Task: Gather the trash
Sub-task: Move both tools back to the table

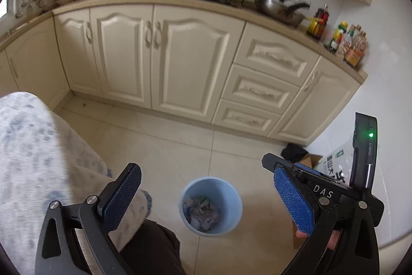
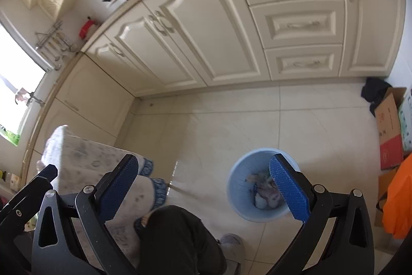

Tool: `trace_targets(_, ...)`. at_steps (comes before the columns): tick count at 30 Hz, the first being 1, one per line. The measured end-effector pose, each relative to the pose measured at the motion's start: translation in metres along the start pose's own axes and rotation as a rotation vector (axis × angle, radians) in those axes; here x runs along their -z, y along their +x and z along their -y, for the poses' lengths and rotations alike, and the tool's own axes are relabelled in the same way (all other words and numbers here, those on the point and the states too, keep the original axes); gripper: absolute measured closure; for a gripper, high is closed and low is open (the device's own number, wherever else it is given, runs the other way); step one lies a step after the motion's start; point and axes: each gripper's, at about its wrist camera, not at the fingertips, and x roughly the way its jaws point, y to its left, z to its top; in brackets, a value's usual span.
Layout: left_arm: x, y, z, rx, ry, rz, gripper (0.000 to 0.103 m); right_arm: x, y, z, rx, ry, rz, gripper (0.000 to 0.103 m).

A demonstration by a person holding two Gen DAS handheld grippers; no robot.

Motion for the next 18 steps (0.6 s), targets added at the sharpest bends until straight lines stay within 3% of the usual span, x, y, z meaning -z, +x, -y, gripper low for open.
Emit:
trace_targets(7,0.028,-0.106,-0.037,-0.049,-0.027,0.144,0.001,-0.002,-0.032,-0.079,-0.077,-0.113,0.069,0.0)
trace_targets(18,0.102,-0.252,-0.092,-0.178,-0.082,0.32,0.001,0.021,-0.073,-0.199,-0.188,-0.293,0.134,0.0)
